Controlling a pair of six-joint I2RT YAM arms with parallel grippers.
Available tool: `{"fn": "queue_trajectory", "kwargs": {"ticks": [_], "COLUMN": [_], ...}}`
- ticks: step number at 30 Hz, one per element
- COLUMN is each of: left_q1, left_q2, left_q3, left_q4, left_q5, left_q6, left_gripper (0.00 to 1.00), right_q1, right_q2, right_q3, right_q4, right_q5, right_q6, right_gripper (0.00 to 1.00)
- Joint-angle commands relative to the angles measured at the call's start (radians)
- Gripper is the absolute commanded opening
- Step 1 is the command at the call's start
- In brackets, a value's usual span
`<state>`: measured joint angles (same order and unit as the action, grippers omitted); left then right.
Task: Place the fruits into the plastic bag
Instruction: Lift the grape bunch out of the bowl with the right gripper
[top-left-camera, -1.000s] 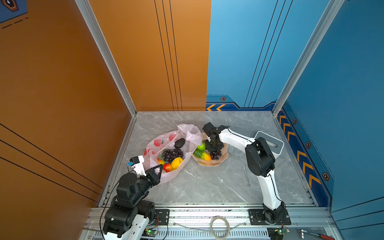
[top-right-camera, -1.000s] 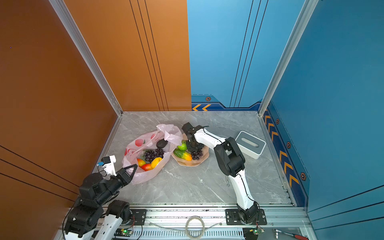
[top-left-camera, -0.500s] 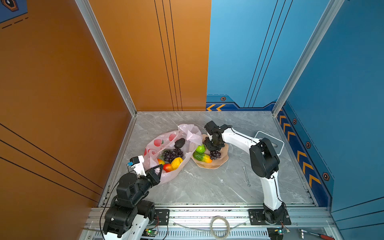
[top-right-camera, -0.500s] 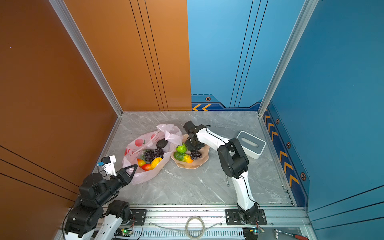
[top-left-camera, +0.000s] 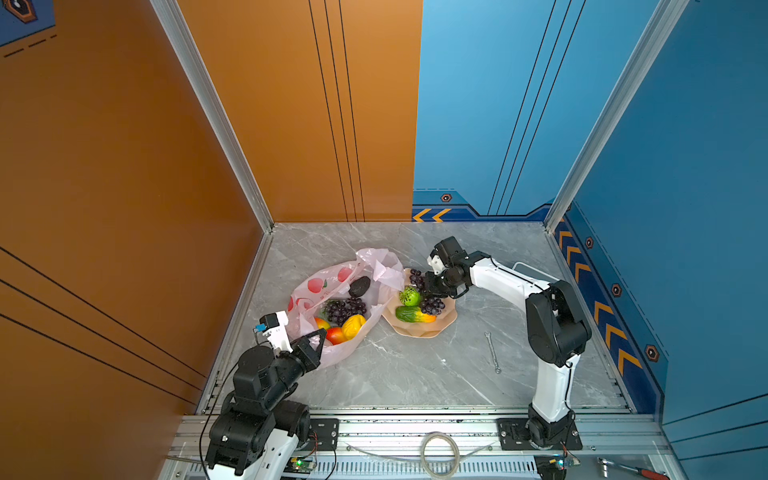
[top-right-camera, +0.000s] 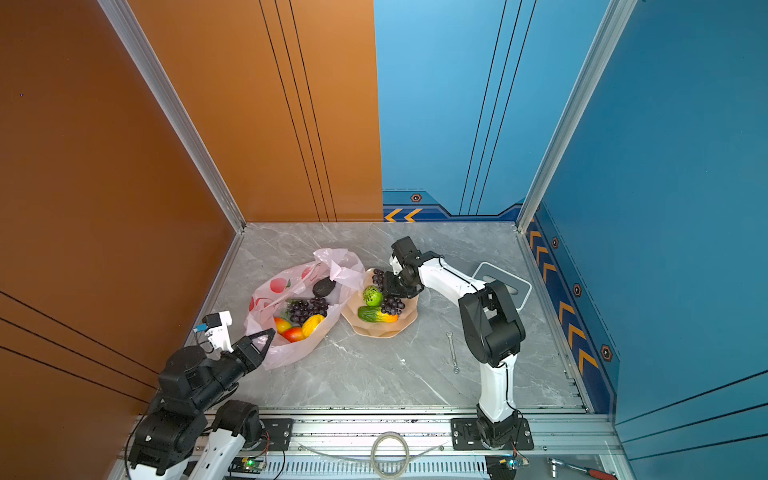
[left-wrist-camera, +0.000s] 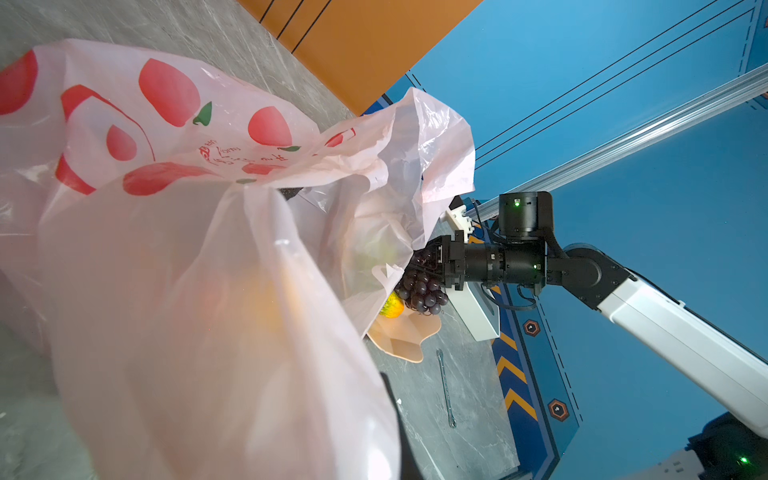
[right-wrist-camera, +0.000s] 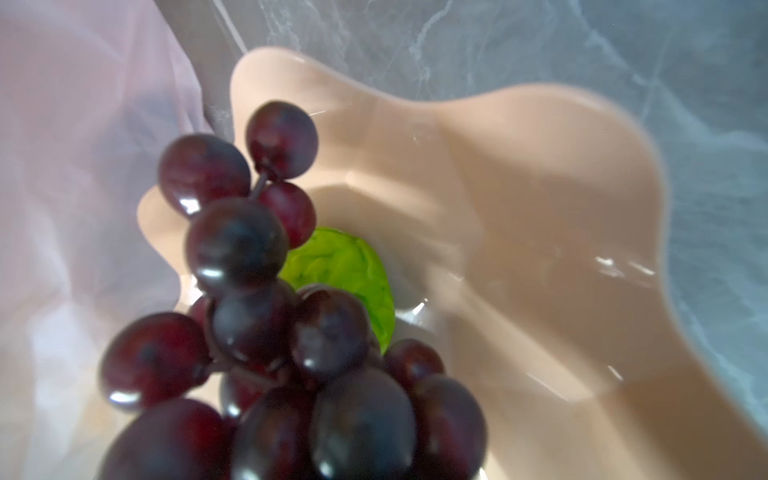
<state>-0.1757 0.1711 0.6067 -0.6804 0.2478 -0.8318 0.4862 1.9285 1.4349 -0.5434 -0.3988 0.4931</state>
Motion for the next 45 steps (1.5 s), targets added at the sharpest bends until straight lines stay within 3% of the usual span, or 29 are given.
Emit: {"fn": "queue_trajectory", "kwargs": {"ticks": [1, 24, 34, 45], "left_q1": [0.009, 0.009, 0.008, 0.009], "left_q2": [-0.01, 0.02, 0.025, 0.023], "left_q3": [0.002, -0.002, -0.008, -0.013], "left_q4": [-0.011, 0.034, 0.06, 0.076], "left_q5": [0.013, 0.038, 0.054, 0.059], "left_q6": [-0.004, -0.018, -0.039, -0.056], "left_gripper": [0.0, 0.0, 0.0, 0.0], "right_q1": [-0.006, 0.007, 0.145, 0.311], "right_q2": [-0.078, -0.363, -0.331, -0.18], "right_q3": [-0.025, 0.105, 0.273, 0.394], "right_q4": [0.069, 0.018, 0.04, 0.138], "right_q5": [-0.062, -0.112, -0.094, -0.076], "right_q6": [0.045, 0.111, 0.153, 0.18], "right_gripper": [0.18, 0.21, 0.22, 0.22]}}
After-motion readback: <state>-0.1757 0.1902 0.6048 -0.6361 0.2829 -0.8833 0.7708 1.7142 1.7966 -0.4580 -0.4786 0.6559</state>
